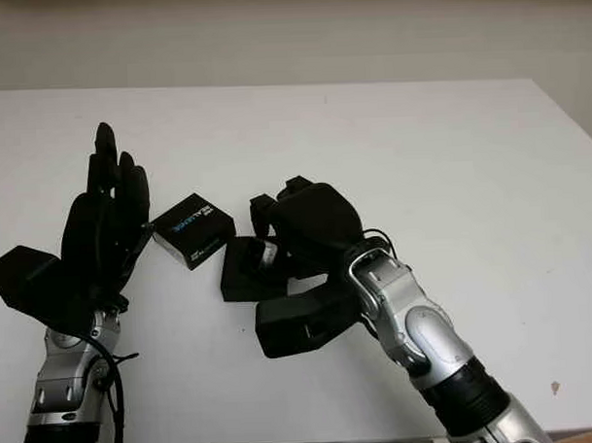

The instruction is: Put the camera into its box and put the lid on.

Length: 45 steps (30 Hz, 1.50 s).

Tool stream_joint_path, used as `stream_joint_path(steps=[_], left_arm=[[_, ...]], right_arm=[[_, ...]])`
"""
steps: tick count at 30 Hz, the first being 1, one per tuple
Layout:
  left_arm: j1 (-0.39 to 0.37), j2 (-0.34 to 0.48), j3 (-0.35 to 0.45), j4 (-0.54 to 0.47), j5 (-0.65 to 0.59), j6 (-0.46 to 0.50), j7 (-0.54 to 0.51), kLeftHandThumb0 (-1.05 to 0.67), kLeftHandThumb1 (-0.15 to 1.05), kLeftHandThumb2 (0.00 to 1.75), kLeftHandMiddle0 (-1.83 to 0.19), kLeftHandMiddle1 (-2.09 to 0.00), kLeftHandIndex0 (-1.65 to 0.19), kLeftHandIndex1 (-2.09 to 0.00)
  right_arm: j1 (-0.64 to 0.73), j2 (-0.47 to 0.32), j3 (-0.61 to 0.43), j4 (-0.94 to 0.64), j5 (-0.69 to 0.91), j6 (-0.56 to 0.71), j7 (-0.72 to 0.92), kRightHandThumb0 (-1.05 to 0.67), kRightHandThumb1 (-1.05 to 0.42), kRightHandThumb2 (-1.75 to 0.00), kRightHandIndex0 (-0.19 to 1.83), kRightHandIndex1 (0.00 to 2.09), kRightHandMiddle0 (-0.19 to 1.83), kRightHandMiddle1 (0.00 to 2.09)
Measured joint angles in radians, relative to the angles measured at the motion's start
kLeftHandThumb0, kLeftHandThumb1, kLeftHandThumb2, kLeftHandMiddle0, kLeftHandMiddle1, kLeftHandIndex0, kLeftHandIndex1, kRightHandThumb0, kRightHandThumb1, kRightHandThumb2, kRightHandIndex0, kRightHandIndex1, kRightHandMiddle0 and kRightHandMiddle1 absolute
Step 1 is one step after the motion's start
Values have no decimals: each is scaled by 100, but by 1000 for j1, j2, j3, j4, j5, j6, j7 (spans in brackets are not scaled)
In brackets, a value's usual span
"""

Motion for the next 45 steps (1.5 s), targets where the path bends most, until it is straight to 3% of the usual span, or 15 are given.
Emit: stream_joint_path(steps=[5, 8, 15, 19, 22, 31, 37, 42, 45], left_arm=[[0, 0, 0, 0, 0, 0, 0, -51, 105, 62, 19, -5, 19, -1], [0, 0, 0, 0, 0, 0, -2, -51, 105, 62, 19, -5, 19, -1], [0, 0, 0, 0, 2, 1, 3, -51, 105, 61, 18, -5, 19, -2], [0, 0, -2, 0, 5, 2, 3, -51, 105, 62, 18, -5, 19, -1], [0, 0, -1, 0, 3, 2, 2, -51, 105, 62, 19, -5, 19, -1], [0, 0, -1, 0, 3, 1, 3, -52, 105, 61, 18, -5, 19, -1], [0, 0, -1, 0, 4, 3, 3, -52, 105, 61, 18, -5, 19, -2], [0, 0, -1, 0, 5, 3, 2, -53, 105, 61, 18, -5, 19, -1], [0, 1, -1, 0, 7, 3, 4, -53, 105, 61, 18, -5, 19, -1]], right_arm=[[12, -5, -12, -21, -1, 1, 30, -58, -90, -6, 36, 42, 33, 91], [12, -5, -16, -29, 8, 2, 64, -57, -90, -6, 37, 40, 36, 88], [6, -9, -37, 9, 120, -48, 67, -58, -90, -5, 30, 51, 32, 64], [-9, -11, -37, 63, 148, -86, 48, -57, -89, -5, 27, 38, 37, 39], [-27, -13, -37, 97, 157, -108, 26, -57, -89, -5, 28, 33, 40, 33], [-58, -21, -38, 157, 173, -147, -19, -56, -87, -5, 30, 31, 44, 30], [-64, -23, -38, 179, 184, -172, -62, -54, -87, -5, 37, 35, 57, 37], [-63, -23, -38, 189, 198, -183, -83, -51, -88, -5, 30, 59, 45, 77], [-63, -23, -38, 194, 206, -188, -87, -50, -88, -6, 27, 66, 43, 86]])
